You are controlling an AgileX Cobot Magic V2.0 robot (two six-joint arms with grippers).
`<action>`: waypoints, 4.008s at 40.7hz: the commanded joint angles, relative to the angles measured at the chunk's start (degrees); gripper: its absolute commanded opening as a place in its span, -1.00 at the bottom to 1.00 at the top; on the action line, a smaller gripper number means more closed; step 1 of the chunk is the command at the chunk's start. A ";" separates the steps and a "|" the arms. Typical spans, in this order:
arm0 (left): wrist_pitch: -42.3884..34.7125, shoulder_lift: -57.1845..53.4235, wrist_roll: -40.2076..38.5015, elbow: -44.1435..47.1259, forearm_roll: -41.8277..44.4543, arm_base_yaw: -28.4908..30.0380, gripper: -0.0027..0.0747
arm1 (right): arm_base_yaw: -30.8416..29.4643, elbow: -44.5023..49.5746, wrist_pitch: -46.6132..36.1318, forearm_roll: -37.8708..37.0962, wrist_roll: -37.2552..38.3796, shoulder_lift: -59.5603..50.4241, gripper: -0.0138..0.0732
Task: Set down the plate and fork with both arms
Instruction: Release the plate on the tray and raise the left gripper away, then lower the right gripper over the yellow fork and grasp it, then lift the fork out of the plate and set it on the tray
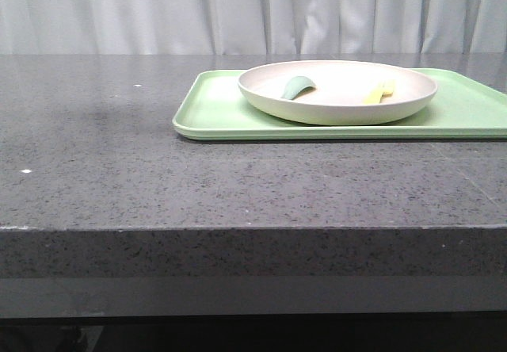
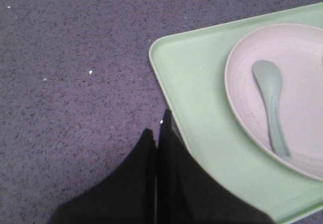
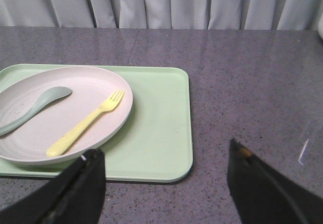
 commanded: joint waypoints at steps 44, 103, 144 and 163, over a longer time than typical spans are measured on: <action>-8.38 -64.68 -1.82 43.82 0.49 17.58 -0.98 | 13.36 -16.86 -2.81 7.64 -0.31 27.96 0.43; -8.38 -64.68 -1.82 43.82 0.49 17.58 -0.98 | 12.54 -55.18 24.05 10.47 13.08 72.33 0.14; -8.38 -64.68 -1.82 43.82 0.49 17.58 -0.98 | -0.23 -55.12 25.90 3.48 7.15 65.04 -0.73; -8.38 -64.68 -1.82 43.82 0.49 17.58 -0.98 | -0.57 -55.12 25.95 2.15 4.36 70.45 -0.24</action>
